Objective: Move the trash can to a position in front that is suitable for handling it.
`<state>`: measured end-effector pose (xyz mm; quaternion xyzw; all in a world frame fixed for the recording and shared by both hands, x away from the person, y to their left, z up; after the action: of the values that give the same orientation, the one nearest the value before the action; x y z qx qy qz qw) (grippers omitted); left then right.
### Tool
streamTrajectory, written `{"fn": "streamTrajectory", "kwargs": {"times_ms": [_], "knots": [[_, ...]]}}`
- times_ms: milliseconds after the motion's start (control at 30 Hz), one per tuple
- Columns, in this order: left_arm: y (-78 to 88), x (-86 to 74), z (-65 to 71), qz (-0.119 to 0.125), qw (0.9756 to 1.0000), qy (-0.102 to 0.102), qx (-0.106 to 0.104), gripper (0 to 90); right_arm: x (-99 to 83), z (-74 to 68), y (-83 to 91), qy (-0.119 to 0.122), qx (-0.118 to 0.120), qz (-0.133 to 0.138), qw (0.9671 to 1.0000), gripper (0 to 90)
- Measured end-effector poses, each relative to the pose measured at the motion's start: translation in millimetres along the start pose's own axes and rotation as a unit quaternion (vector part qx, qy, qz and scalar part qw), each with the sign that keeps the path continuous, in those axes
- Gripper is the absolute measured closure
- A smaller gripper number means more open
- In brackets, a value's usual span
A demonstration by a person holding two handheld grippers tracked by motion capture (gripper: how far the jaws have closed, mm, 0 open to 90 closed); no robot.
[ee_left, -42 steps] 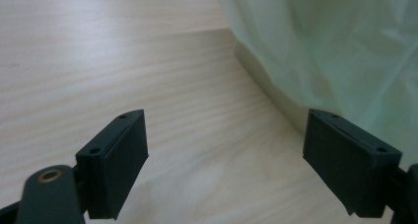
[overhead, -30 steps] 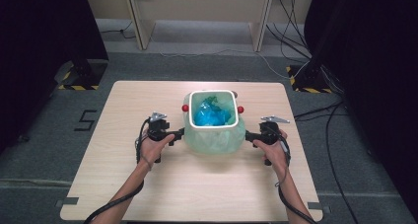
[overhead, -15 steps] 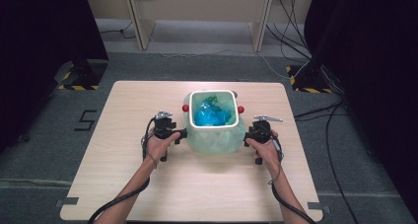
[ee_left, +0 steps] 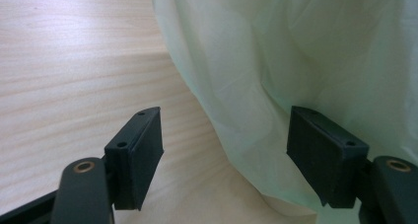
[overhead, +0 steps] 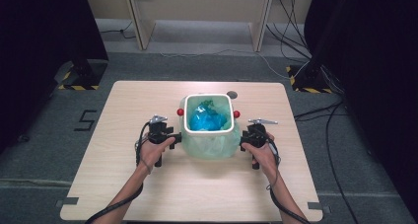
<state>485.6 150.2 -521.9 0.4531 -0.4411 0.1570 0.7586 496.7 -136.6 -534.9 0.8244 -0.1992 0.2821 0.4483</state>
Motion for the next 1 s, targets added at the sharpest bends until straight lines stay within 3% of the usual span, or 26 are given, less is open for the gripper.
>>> {"fn": "streamTrajectory", "kwargs": {"times_ms": [667,1000], "knots": [[36.7,-23.7,15.1,-0.011,0.9992,-0.038,-0.007,29.2,-28.4,-20.8,17.1,0.025,0.005,-0.017,0.9995,30.5],[51.5,-34.8,22.3,-0.012,0.9986,-0.051,-0.011,28.9,-45.3,-28.8,27.9,0.027,0.008,-0.016,0.9995,29.7]]}}
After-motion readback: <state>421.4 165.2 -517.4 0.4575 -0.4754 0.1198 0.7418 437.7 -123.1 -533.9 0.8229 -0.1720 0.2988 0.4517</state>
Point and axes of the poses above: each handheld gripper's, and its own axes: y roughly backward along the jaws, x roughly out of its top, z roughly to its right, the point moved 6 cm from there along -y, roughly forward along the jaws, and after that the axes turned 9 degrees about -y, right-handed, at the moved point
